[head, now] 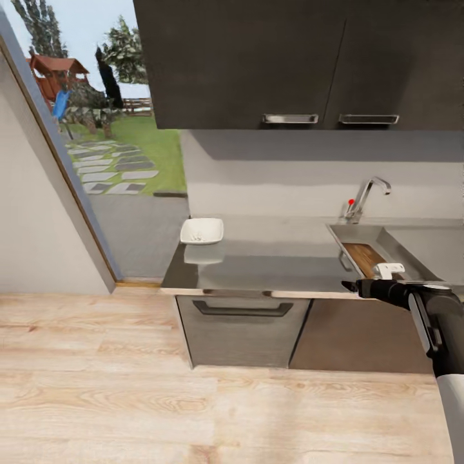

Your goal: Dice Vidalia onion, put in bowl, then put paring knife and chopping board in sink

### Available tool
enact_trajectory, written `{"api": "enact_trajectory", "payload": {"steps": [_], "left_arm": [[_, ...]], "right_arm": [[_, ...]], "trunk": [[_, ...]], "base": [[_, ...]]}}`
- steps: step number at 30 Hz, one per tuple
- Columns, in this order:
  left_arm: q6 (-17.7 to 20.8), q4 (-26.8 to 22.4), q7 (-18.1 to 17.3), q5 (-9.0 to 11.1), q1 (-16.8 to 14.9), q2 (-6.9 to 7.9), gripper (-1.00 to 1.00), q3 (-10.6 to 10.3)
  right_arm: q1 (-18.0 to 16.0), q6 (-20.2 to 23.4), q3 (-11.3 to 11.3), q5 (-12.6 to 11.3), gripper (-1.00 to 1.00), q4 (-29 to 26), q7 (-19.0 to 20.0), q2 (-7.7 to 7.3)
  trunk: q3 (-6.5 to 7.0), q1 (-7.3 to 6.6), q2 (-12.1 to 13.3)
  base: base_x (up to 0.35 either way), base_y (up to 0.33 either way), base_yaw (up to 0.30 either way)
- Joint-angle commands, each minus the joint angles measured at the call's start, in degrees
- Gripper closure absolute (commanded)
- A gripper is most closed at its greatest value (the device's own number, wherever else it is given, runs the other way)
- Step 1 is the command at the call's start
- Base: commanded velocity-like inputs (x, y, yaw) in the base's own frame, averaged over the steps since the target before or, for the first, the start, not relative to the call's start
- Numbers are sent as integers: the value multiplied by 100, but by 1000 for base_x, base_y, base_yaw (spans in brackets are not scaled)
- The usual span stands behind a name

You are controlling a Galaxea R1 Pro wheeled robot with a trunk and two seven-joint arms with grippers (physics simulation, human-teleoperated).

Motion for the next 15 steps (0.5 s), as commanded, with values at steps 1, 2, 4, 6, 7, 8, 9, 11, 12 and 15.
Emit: {"api": "enact_trajectory", "payload": {"steps": [1, 2, 4, 6, 7, 8, 9, 11, 12, 15], "left_arm": [[-40, 25, 6, 53, -11, -4, -100, -50], [-40, 25, 6, 55, -11, -4, -100, -50], [-38, 25, 6, 54, -11, -4, -100, -50], [-39, 25, 6, 55, -11, -4, -100, -50], [-39, 25, 6, 53, -11, -4, -100, -50], [-40, 25, 6, 51, -11, -4, -100, -50], [-40, 25, 6, 51, -11, -4, -100, -50], [-40, 25, 6, 50, -11, -4, -100, -50], [-40, 22, 1, 50, -11, -4, -100, -50], [-43, 18, -6, 46, -11, 1, -100, -50]], "right_arm": [[-6, 20, -9, 52, -100, -6, 50, 1], [-6, 20, -9, 52, -100, -6, 50, 1], [-6, 20, -9, 52, -100, -6, 48, 1], [-6, 20, -9, 53, -100, -3, 43, 1], [-6, 20, -7, 55, -100, -1, 39, 1], [-6, 18, -4, 57, -100, 15, 34, 5], [-6, 15, -2, 57, -100, 36, 30, 7], [-6, 0, 3, 54, -100, 101, 32, 9], [-2, -71, 6, 53, -100, 257, 29, 9], [1, -657, 11, 47, -100, 935, 32, 13]], "trunk": [[-12, 1, -13], [-12, 1, -13], [-12, 1, -13], [-12, 1, -13], [-12, 1, -13], [-12, 1, -13], [-12, 1, -13], [-12, 1, -13], [-12, 1, -13], [-12, 1, -13]], "base": [[-280, 180, 0], [-280, 180, 0], [-280, 180, 0], [-280, 180, 0], [-278, 178, 0], [-234, 136, 0], [-166, 87, 0], [-87, 46, 0], [-35, 18, 0], [-15, 8, 0]]}}
